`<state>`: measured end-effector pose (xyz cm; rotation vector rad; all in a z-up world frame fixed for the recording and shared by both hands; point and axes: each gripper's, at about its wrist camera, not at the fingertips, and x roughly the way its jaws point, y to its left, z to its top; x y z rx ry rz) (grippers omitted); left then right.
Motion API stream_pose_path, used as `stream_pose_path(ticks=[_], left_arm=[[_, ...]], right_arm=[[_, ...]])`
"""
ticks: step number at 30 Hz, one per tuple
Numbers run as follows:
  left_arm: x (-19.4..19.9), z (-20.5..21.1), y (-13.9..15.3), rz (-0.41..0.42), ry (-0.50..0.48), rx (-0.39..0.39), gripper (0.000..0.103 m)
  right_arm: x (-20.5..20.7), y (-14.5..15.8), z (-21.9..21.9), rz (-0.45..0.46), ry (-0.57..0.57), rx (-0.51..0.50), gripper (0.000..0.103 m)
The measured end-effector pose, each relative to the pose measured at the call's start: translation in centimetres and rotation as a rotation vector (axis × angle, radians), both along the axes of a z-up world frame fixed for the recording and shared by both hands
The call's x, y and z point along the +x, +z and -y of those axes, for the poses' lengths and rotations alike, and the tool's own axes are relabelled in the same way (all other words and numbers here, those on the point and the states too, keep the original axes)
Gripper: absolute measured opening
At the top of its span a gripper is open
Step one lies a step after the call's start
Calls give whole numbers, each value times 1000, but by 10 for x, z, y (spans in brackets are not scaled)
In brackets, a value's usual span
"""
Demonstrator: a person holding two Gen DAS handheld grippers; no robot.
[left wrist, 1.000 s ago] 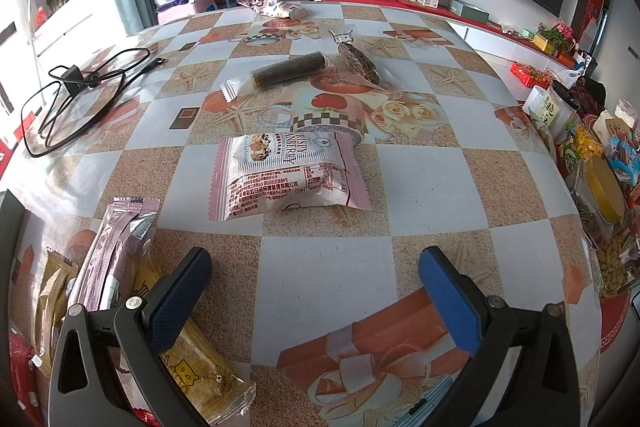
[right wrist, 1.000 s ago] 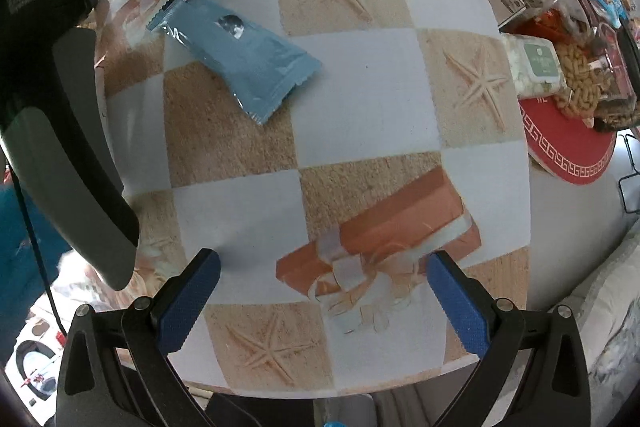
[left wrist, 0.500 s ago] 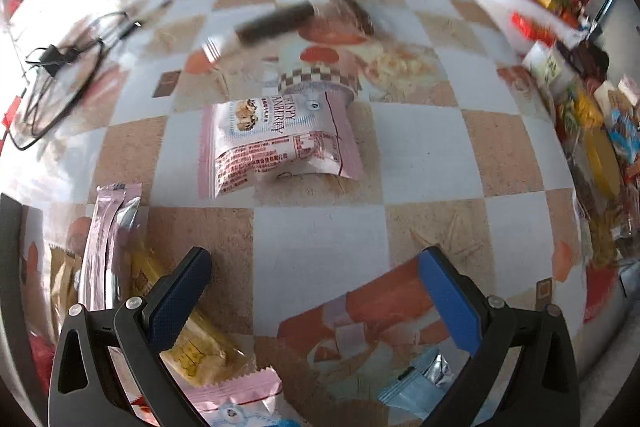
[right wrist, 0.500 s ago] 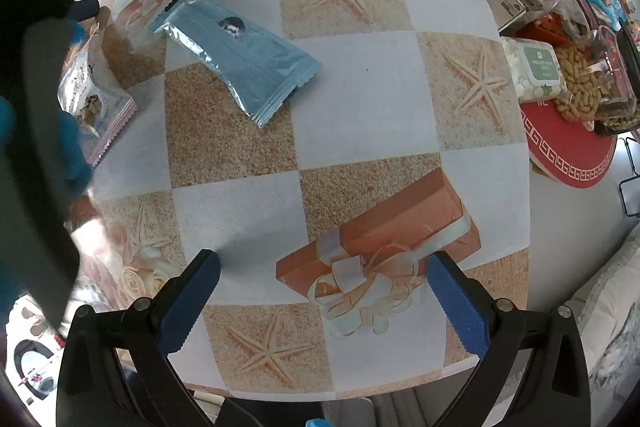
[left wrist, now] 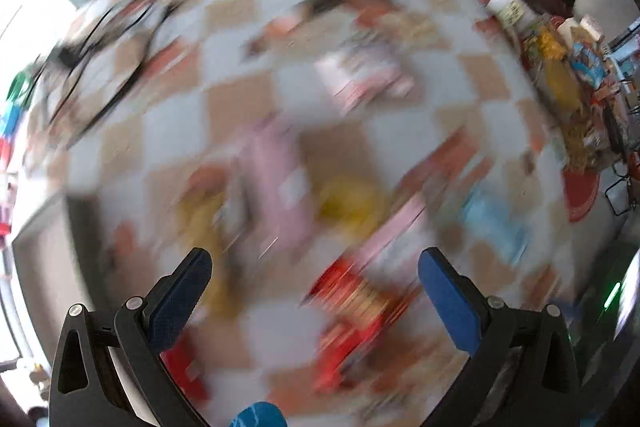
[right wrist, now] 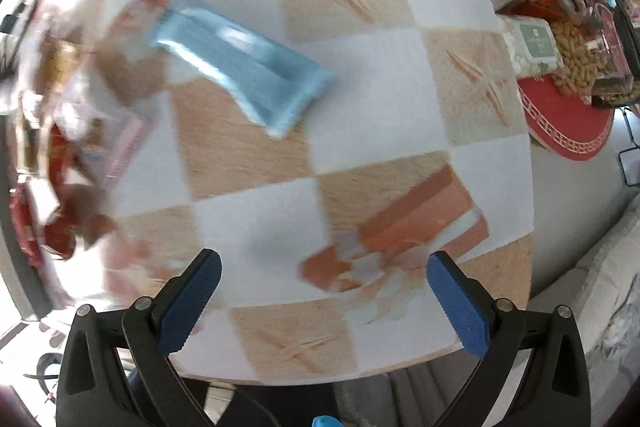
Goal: Organize snacks
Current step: 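Move both tools over the snacks toward the red and light-blue bars, then grasp the red bar with the left tool while the right tool grasps the light-blue bar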
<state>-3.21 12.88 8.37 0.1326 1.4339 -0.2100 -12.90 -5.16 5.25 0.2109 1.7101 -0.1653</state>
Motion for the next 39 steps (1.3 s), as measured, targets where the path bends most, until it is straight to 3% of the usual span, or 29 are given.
stream_pose_path(ticks=[5,9,12,19,31,34,35,39], left_arm=[[-38,-61,-27,-76,67,75,103],[-51,-95,-47,-156,115,76,103],[-57,-101,-48,-150,82,112,103],[-70,-149,-61,-225,140,50,103],[-38,-130,-51,-239,99,79,103],[-27,-124,-63,-234,98,79,103],[-32,-111,-84,-224,98,81,103],[-47,-110,-91,-202,100,75,103]], right_arm=[[4,9,-48,12,51,-35,103],[11,12,-83,17,84,11,103],[20,8,-101,-3,88,38,103],[37,5,-131,-32,110,39,103],[26,-8,-67,-45,66,-57,103],[41,-13,-45,-37,70,-102,103],[45,-15,-40,-34,76,-117,103],[72,-30,-24,-43,163,-178,103]])
